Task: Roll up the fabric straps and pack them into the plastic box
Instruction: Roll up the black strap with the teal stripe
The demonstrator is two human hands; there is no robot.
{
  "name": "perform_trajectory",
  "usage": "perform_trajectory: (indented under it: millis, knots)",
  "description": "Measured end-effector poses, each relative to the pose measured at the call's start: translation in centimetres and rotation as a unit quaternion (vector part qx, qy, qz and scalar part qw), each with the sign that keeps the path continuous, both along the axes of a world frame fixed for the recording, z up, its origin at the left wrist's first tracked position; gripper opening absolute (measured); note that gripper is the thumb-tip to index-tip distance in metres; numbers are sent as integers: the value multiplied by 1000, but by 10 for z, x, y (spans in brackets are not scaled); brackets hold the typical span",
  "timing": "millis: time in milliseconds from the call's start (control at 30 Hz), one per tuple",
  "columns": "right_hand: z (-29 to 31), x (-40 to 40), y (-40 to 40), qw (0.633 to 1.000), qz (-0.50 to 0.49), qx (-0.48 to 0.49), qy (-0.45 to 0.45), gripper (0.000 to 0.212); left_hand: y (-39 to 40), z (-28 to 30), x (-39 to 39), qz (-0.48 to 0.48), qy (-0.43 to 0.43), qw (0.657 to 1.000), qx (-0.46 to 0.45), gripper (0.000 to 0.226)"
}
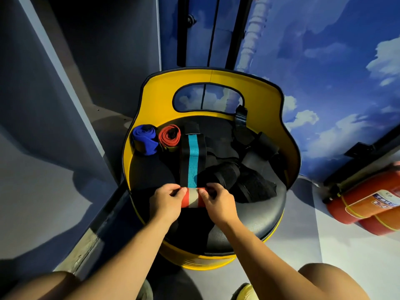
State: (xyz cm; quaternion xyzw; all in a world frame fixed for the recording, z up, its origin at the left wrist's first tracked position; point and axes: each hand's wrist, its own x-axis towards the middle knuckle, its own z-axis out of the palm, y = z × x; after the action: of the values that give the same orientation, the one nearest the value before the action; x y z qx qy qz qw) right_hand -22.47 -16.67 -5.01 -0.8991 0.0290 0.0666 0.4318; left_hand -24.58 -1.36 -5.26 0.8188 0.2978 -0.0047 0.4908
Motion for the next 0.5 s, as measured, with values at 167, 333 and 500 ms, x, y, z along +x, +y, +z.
perform_trajectory:
  millis: [167,333,500]
  knots:
    - [-3,-2,5,999,-37,-24,-29,22,-2,0,1,-11,9,1000,-3,37]
    - [-1,-8,3,1000,0,12,18,29,-4,-6,-11,-63,27,997,-46,47]
    - [6,-26,-13,998,64,-12,21,51,-4,-5,-26,-83,22,995,-53,48]
